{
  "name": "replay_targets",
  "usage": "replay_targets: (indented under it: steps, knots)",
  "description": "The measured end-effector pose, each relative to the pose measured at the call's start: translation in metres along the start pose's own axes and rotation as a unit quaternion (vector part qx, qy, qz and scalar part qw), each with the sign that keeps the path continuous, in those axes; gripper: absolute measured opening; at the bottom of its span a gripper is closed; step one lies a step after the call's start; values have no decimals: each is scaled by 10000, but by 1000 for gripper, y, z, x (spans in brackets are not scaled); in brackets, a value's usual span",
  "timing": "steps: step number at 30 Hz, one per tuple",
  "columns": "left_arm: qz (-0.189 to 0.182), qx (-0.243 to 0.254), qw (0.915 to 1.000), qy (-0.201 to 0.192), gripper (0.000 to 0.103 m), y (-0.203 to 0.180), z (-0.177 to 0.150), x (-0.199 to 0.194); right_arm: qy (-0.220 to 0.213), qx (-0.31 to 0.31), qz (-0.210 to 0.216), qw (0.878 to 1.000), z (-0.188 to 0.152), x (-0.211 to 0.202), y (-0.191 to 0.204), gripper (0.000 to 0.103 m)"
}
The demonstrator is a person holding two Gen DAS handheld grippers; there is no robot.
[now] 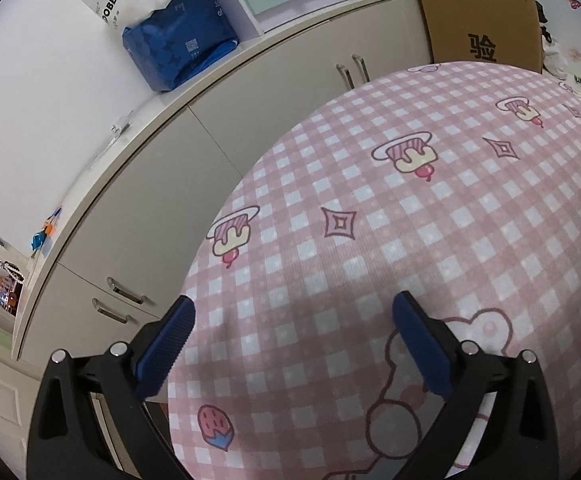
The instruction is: Collect trash
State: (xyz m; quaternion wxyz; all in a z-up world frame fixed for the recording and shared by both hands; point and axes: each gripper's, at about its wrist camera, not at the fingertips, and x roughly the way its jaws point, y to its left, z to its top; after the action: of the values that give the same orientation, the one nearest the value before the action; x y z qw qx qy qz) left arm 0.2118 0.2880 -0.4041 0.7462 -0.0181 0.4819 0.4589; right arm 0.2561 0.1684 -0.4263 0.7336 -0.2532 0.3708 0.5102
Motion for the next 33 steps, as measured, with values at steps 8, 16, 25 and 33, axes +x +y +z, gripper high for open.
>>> replay_targets:
  steps: [8,16,25,33]
  knots:
    - [206,436,9985,-246,97,-10,2,-5,0,-1,1,10000,0,0,0,97]
    - [-647,509,9956,-445,97,-16,12,-1,0,-1,0,10000,0,0,0,97]
    - [-1478,370,9869,-526,97,-15,15,8,0,-1,0,10000,0,0,0,97]
    - [-1886,117,9808,-485,97,-13,18,17,-1,-2,0,10000,0,0,0,97]
